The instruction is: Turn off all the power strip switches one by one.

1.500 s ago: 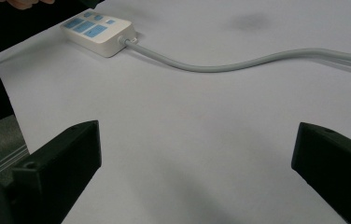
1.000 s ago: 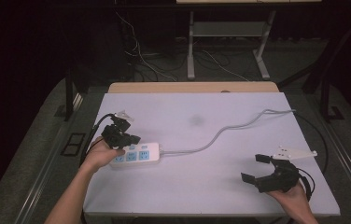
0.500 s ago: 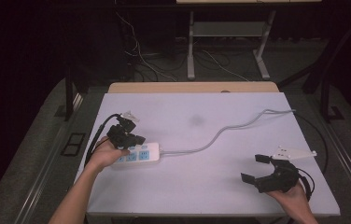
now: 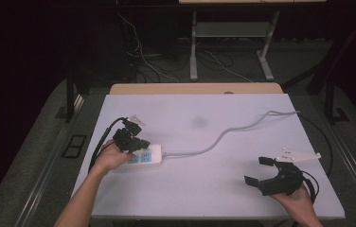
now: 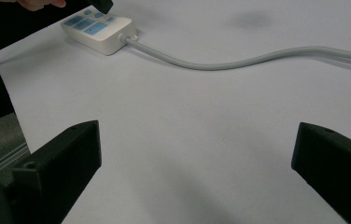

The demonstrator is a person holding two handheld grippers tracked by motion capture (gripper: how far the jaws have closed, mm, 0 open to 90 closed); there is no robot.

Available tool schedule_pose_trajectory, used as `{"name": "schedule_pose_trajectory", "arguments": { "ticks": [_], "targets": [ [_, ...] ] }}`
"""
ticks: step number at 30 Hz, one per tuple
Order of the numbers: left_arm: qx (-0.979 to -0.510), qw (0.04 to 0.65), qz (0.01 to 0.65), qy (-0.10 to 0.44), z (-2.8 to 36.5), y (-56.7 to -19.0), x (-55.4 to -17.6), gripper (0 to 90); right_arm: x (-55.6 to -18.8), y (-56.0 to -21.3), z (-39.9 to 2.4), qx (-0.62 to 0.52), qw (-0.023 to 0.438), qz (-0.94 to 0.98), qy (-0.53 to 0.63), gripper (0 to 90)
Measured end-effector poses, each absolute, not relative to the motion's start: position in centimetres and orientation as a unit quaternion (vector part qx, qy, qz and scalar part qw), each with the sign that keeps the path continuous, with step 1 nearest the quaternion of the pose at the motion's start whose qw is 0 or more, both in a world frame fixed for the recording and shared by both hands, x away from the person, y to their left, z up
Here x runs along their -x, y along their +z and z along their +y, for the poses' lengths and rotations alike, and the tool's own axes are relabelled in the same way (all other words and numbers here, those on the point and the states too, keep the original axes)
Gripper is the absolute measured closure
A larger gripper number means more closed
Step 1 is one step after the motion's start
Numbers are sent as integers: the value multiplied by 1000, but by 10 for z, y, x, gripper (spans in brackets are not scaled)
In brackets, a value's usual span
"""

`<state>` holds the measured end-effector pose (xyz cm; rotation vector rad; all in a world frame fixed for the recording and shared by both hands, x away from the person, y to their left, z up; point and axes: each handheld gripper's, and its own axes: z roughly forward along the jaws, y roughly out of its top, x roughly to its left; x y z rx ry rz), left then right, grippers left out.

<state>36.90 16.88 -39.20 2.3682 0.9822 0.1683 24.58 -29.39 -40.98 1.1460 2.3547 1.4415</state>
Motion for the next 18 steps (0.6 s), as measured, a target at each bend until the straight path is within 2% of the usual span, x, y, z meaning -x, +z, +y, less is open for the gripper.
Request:
{"name": "schedule_pose_trajectory", "arguments": {
  "ticks": [18],
  "targets": [
    [-877,288,381,53,174,-403,-372,894,-246,-411,-294,-382,76,786,479,14]
  ]
}}
